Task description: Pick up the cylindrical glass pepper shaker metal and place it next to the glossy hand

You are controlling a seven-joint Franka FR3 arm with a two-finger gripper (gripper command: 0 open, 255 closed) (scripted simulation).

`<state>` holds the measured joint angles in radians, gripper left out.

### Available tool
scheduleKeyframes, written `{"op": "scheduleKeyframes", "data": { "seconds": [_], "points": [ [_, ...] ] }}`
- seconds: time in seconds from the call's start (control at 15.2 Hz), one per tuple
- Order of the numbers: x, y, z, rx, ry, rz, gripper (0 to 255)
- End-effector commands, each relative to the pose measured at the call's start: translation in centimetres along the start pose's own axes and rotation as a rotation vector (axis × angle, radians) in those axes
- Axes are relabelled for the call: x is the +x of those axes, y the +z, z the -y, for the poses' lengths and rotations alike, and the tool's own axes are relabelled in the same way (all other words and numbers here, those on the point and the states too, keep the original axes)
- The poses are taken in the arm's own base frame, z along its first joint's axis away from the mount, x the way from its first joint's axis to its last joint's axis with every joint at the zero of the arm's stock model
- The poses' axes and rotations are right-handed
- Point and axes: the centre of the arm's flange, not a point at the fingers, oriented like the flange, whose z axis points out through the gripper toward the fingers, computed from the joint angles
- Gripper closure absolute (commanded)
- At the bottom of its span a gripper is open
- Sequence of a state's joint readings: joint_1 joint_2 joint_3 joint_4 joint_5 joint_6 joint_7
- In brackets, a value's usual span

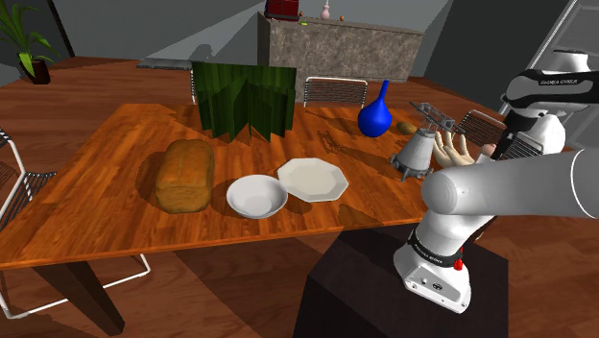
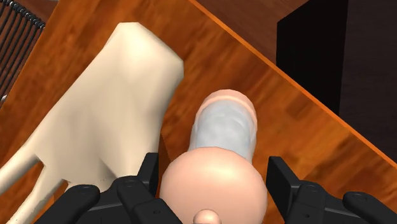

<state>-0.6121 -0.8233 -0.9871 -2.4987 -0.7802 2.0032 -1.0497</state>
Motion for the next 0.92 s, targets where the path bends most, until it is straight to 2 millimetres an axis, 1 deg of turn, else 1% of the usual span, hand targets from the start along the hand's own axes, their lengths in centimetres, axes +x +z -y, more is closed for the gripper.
{"op": "scheduleKeyframes", "data": {
  "seconds": [0.0, 0.4, 0.86],
  "points": [
    [0.1, 1.0, 0.2, -0.001, 0.0, 0.0, 255],
    [0.1, 4.0, 0.6, -0.001, 0.0, 0.0, 255],
    [0.1, 4.0, 0.6, -0.001, 0.0, 0.0, 255]
  ]
}}
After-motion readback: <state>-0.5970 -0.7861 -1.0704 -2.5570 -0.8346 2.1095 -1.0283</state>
